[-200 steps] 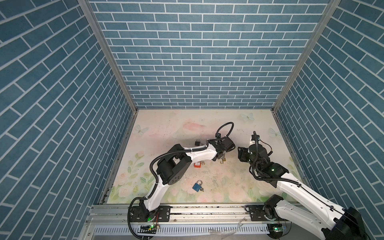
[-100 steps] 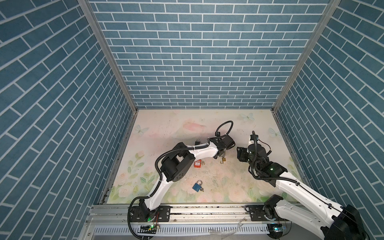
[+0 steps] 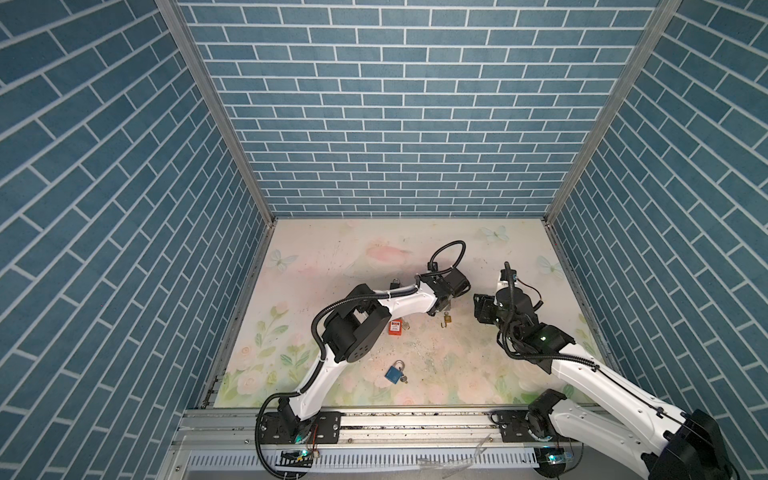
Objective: Lock with the key
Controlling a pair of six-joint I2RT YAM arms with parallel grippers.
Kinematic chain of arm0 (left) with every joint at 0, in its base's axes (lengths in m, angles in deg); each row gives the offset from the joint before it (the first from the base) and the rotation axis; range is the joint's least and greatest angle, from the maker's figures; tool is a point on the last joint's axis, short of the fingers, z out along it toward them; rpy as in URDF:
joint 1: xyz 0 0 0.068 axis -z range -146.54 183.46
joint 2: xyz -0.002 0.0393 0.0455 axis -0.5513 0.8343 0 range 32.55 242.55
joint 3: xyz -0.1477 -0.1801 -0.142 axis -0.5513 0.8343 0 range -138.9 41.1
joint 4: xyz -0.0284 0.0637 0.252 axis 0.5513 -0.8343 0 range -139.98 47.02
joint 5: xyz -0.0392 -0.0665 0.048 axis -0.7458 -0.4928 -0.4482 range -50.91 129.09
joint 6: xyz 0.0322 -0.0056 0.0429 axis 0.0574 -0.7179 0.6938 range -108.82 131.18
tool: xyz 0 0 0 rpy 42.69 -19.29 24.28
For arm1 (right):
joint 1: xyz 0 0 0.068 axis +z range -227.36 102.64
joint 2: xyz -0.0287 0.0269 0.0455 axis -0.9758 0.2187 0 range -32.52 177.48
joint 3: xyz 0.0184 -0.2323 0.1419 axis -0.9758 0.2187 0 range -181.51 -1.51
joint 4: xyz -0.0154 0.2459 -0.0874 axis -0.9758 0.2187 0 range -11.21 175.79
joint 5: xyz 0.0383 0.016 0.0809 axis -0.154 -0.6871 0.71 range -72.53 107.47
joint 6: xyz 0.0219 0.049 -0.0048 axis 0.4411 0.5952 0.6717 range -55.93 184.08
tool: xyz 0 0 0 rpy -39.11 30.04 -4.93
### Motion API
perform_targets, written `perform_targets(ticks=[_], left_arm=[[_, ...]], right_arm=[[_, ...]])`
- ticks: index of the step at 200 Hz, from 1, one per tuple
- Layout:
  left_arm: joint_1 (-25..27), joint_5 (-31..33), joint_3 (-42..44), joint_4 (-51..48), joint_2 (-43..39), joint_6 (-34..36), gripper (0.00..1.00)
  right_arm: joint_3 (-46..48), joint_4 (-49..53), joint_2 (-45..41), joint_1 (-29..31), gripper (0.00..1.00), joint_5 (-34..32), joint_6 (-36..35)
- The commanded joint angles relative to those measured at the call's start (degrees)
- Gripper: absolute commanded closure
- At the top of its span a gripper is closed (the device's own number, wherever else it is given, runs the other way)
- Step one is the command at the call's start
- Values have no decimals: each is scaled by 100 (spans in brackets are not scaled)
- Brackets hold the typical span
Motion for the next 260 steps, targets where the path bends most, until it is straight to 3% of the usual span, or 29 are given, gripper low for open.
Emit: perform_targets(ticks=[1,47,98,131,170,210,260], left_arm=[[-59,67,-5,-335,280,-171,47],[-51,49,1,-337,322,-108,56],[-56,-69,93,-118,214,270,80],[-24,-224,673,840,-458,1297,89],[-32,-173,1884,2319,-1894,3009,91],[-72,-705,3327,3600,-3487,4768,91],[-110,-2451,4926,4293,-5381,6402,91]], right_arm=[[-147,-28,-13,-22,43,-21,59],[-150,-12,-43,-23,43,-34,52],[-177,20,59,-27,43,44,20],[-428,265,70,-28,43,183,-157],[-835,583,-327,-176,43,656,-383],[-1238,1036,-877,-380,41,1832,-443],[-1546,1489,-920,-391,41,4408,-652]])
